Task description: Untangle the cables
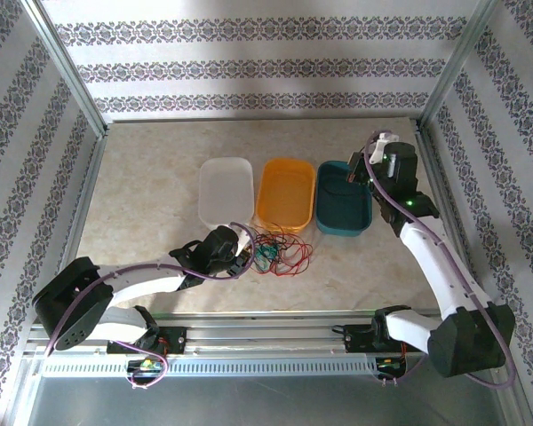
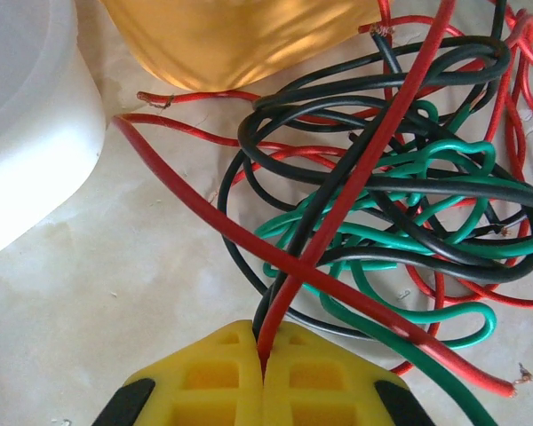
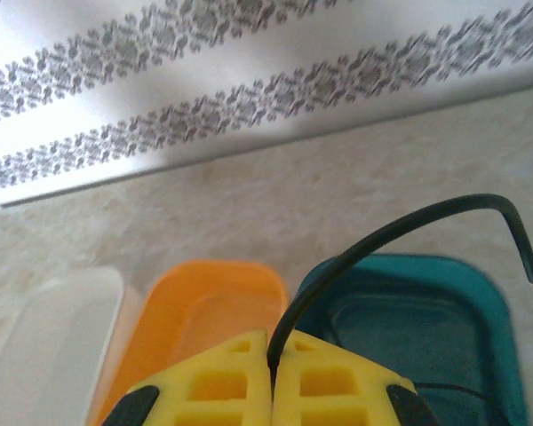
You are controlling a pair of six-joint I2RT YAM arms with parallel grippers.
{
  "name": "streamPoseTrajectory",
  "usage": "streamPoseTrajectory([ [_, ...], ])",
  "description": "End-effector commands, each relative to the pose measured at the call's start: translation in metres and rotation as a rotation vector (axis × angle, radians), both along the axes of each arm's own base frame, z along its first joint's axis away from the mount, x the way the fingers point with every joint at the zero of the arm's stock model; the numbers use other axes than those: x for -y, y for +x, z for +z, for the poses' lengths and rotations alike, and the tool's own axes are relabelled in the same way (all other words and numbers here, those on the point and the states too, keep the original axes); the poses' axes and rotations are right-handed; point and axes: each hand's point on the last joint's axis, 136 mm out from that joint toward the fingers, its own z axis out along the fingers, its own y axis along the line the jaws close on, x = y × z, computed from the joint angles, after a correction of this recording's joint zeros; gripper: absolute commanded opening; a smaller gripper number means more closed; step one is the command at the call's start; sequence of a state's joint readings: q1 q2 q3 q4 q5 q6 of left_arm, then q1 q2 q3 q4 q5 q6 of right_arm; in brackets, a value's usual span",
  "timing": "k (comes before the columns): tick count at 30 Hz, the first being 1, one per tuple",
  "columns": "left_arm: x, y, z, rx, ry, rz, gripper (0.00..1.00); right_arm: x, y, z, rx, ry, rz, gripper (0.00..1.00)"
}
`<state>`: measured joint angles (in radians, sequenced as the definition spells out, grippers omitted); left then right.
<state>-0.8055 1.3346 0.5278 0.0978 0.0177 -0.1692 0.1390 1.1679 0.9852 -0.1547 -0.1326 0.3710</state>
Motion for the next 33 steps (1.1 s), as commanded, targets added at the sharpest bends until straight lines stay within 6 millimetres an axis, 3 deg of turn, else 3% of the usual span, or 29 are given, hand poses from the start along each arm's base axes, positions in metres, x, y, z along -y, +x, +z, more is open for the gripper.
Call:
streamPoseTrajectory([
  [1, 0.008, 0.004, 0.007, 0.022, -0.016, -0.005, 0.0, -0.014, 0.001, -0.015, -0.042, 0.099, 0.054, 0.0],
  [13, 0.009, 0.003, 0.007, 0.018, -0.008, -0.017, 0.0, -0.013, 0.022, -0.112, -0.31, 0.086, 0.006, 0.01],
  [22, 0.01, 0.004, 0.007, 0.019, 0.009, -0.03, 0.0, -0.022, 0.043, -0.174, -0.501, 0.124, 0.011, 0.02],
  [24, 0.01, 0.004, 0.008, 0.02, 0.012, -0.033, 0.0, -0.022, 0.045, -0.18, -0.516, 0.128, 0.005, 0.1],
  [26, 0.01, 0.004, 0.008, 0.022, 0.014, -0.034, 0.0, -0.02, 0.048, -0.177, -0.505, 0.123, -0.006, 0.29],
  [28, 0.01, 0.004, 0.009, 0.026, 0.013, -0.033, 0.0, -0.013, 0.049, -0.17, -0.49, 0.102, -0.042, 0.4],
  [33, 0.01, 0.004, 0.006, 0.019, 0.008, -0.031, 0.0, 0.006, 0.041, -0.146, -0.429, 0.043, -0.122, 0.48],
])
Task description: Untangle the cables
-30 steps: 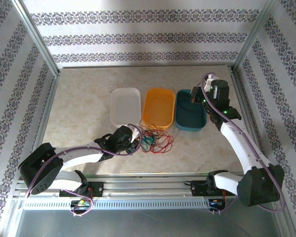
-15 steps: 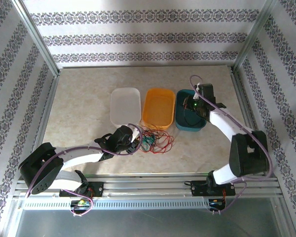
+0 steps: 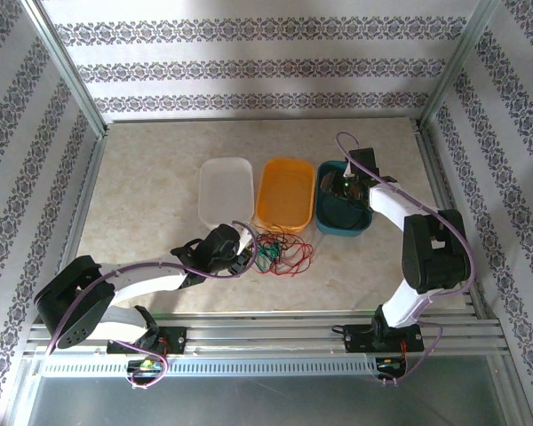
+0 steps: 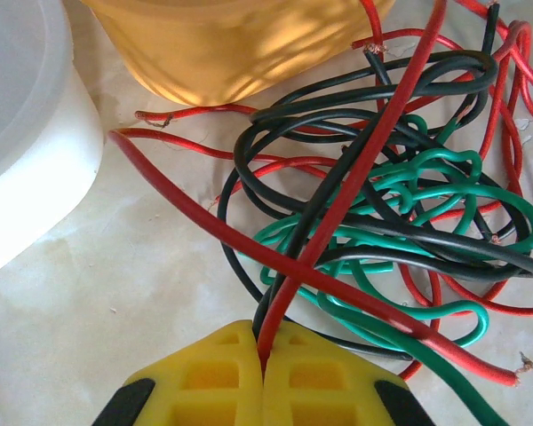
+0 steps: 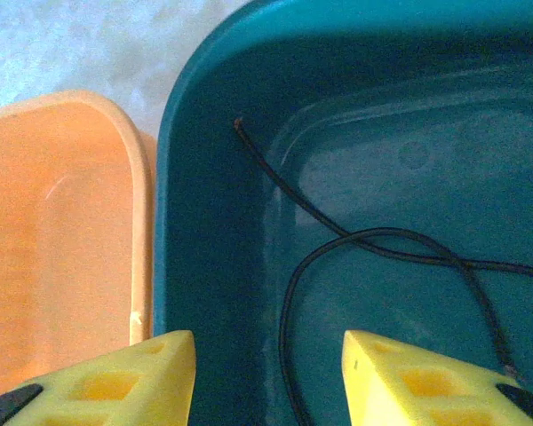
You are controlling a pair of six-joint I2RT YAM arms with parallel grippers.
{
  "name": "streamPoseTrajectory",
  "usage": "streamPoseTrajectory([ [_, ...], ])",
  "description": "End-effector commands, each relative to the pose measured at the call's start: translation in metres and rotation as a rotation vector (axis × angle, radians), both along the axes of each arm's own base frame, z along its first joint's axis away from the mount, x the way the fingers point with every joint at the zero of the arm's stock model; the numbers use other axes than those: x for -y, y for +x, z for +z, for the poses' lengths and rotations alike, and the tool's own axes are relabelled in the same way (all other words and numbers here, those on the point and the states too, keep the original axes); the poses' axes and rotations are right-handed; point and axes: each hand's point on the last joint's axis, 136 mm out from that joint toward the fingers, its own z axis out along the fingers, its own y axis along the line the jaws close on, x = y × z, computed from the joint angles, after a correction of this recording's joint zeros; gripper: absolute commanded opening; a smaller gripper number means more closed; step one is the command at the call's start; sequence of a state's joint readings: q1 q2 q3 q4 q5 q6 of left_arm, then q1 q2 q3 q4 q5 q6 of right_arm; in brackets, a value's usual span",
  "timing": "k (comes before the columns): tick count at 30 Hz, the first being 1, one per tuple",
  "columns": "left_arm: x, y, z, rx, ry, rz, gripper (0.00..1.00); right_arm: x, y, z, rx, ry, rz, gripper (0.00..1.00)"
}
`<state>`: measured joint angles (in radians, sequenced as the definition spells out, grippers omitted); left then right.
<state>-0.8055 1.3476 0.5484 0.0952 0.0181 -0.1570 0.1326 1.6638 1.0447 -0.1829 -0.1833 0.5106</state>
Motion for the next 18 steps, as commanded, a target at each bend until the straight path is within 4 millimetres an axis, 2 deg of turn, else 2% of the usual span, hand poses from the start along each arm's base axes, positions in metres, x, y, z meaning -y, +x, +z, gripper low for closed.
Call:
streamPoseTrajectory([
  [1, 0.007, 0.0, 0.003, 0.008, 0.003, -0.023, 0.0, 0.021, -0.002, 0.035, 0.079, -0.067, -0.077, 0.48],
  [3, 0.008, 0.001, 0.003, 0.006, 0.0, -0.021, 0.0, 0.025, -0.01, 0.047, 0.109, -0.089, -0.085, 0.48],
  [5, 0.009, 0.001, 0.003, 0.007, -0.004, -0.024, 0.0, 0.016, -0.02, 0.063, 0.148, -0.08, -0.041, 0.48],
  [7, 0.01, 0.001, 0.004, 0.01, -0.01, -0.027, 0.0, -0.011, -0.034, 0.077, 0.184, -0.028, 0.08, 0.48],
  [9, 0.012, 0.001, 0.005, 0.011, -0.014, -0.032, 0.0, -0.044, -0.052, 0.082, 0.187, 0.022, 0.216, 0.48],
  [11, 0.012, 0.001, 0.005, 0.013, -0.017, -0.035, 0.0, -0.08, -0.076, 0.08, 0.167, 0.061, 0.365, 0.48],
  [14, 0.012, 0.002, 0.005, 0.015, -0.017, -0.036, 0.0, -0.13, -0.118, 0.066, 0.094, 0.124, 0.571, 0.46],
  [16, 0.013, 0.001, 0.005, 0.012, -0.022, -0.038, 0.0, -0.15, -0.14, 0.056, 0.038, 0.155, 0.667, 0.45],
  [18, 0.013, 0.002, 0.006, 0.013, -0.028, -0.031, 0.0, -0.158, -0.156, 0.046, -0.003, 0.153, 0.714, 0.44],
])
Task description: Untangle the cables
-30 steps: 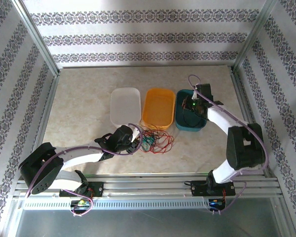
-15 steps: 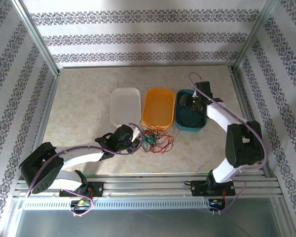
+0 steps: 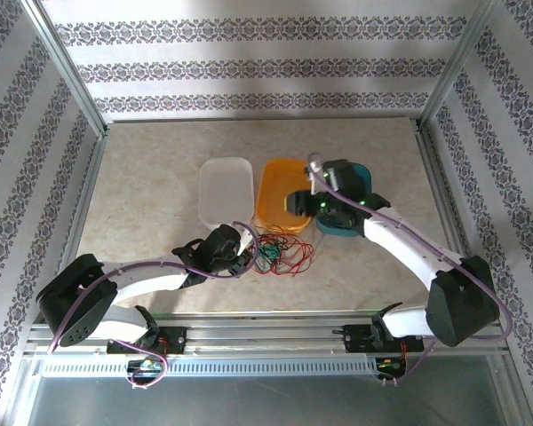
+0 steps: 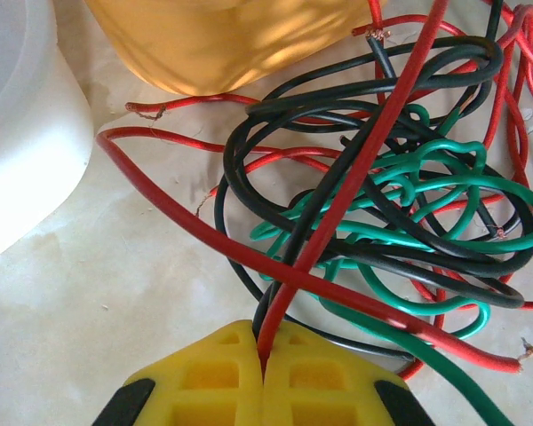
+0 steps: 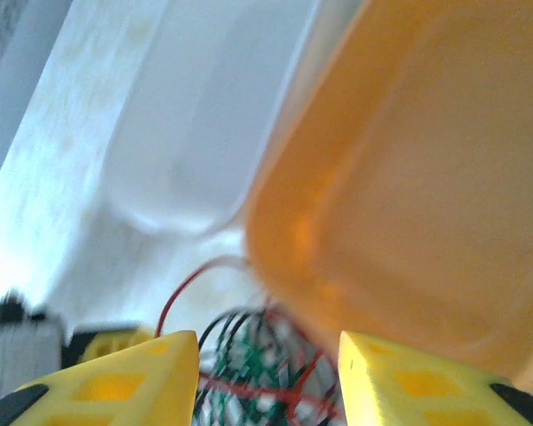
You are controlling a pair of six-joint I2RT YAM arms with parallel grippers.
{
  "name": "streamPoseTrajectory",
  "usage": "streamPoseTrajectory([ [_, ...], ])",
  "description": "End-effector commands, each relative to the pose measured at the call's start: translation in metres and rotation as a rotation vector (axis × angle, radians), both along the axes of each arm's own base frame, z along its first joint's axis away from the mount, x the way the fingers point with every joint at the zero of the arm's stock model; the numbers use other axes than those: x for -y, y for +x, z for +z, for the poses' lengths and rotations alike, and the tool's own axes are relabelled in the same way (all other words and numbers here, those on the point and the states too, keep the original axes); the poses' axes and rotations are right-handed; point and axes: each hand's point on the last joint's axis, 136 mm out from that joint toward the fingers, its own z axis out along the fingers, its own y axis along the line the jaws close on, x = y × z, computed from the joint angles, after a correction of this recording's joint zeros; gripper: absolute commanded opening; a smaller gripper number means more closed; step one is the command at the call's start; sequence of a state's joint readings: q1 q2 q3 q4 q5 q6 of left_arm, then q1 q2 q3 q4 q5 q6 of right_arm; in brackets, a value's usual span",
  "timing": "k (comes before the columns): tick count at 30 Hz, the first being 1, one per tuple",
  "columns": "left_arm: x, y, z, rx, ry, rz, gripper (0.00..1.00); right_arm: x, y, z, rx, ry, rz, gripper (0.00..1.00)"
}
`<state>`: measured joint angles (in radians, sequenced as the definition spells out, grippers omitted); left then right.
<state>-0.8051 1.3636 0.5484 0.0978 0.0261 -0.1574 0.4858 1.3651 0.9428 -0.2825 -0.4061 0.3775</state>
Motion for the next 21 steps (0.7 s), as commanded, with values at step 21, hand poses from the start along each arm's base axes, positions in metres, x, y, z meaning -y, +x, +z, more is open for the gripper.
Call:
streamPoseTrajectory([
  [21, 0.02, 0.001, 0.015, 0.017, -0.061, -0.053, 0.0, -0.052, -0.12, -0.086, -0.344, -0.113, 0.48, 0.42],
])
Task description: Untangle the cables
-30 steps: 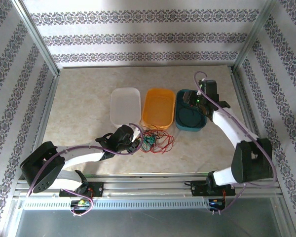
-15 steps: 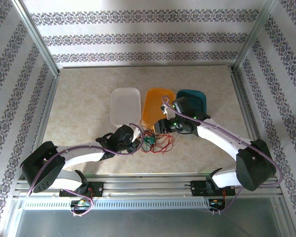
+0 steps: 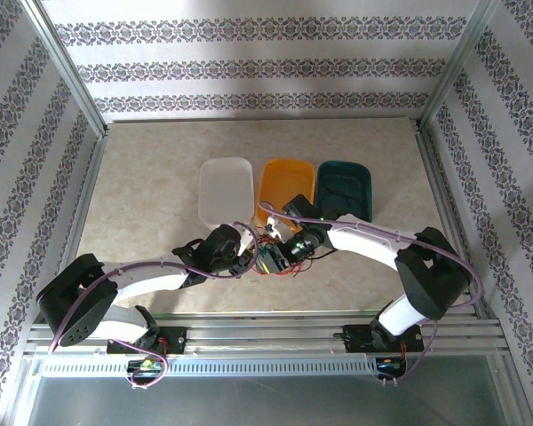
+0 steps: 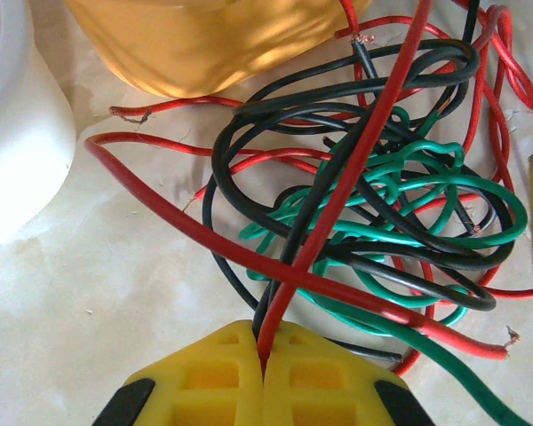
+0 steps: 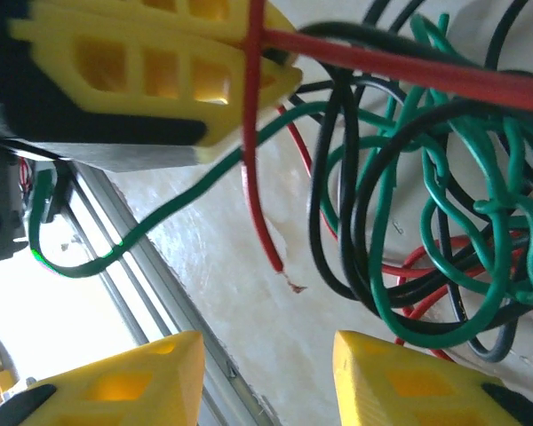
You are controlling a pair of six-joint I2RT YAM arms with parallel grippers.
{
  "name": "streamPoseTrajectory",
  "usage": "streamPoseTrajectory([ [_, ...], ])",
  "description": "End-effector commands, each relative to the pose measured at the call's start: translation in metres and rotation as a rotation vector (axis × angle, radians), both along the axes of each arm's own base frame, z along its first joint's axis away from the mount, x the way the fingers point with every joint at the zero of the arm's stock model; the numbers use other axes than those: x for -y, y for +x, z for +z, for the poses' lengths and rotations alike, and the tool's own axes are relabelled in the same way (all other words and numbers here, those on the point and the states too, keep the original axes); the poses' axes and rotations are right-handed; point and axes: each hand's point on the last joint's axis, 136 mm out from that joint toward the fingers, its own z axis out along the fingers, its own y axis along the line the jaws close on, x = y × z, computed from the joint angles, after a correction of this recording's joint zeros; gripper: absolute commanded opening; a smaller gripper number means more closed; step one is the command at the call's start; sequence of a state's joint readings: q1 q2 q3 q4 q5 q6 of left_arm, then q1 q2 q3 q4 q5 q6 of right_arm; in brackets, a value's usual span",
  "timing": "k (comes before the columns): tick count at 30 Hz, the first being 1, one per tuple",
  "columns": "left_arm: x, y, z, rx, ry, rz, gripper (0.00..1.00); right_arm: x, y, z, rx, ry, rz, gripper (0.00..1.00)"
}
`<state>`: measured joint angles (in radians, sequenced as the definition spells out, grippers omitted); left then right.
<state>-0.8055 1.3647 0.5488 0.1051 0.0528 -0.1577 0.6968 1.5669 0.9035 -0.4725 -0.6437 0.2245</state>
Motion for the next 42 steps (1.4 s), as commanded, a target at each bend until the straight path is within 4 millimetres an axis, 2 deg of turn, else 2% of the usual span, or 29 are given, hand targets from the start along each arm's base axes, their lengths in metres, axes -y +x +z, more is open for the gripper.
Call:
streamPoseTrajectory([
  [1, 0.016, 0.003, 0.014, 0.025, -0.045, -0.037, 0.0, -0.002, 0.004, -0.002, 0.033, -0.026, 0.033, 0.42],
  [8, 0.02, -0.003, 0.012, 0.006, -0.055, -0.074, 0.0, -0.007, 0.021, -0.002, 0.087, -0.041, 0.021, 0.43],
  [16, 0.026, -0.008, 0.013, -0.007, -0.076, -0.119, 0.0, -0.02, 0.028, -0.008, 0.093, -0.05, 0.039, 0.42],
  [21, 0.029, -0.015, 0.011, -0.028, -0.082, -0.154, 0.0, -0.024, 0.04, -0.011, 0.149, -0.083, 0.02, 0.41],
  [23, 0.029, -0.016, 0.009, -0.038, -0.078, -0.156, 0.0, -0.025, 0.044, -0.011, 0.165, -0.09, 0.012, 0.37],
  [27, 0.029, -0.018, 0.009, -0.039, -0.083, -0.164, 0.0, -0.022, 0.052, -0.013, 0.199, -0.114, -0.01, 0.18],
  [31, 0.029, -0.02, 0.009, -0.041, -0.086, -0.171, 0.0, -0.022, 0.056, -0.01, 0.221, -0.113, -0.018, 0.1],
  [32, 0.029, -0.02, 0.008, -0.043, -0.084, -0.17, 0.0, -0.023, 0.055, -0.009, 0.219, -0.106, -0.015, 0.1],
  [35, 0.029, -0.02, 0.008, -0.044, -0.083, -0.172, 0.0, -0.03, 0.05, -0.005, 0.2, -0.074, 0.005, 0.26],
  [37, 0.029, -0.02, 0.008, -0.046, -0.085, -0.171, 0.0, -0.032, 0.049, -0.007, 0.193, -0.07, 0.013, 0.31],
  [42, 0.03, -0.021, 0.007, -0.048, -0.088, -0.177, 0.0, -0.036, 0.052, -0.015, 0.191, -0.085, 0.016, 0.31],
])
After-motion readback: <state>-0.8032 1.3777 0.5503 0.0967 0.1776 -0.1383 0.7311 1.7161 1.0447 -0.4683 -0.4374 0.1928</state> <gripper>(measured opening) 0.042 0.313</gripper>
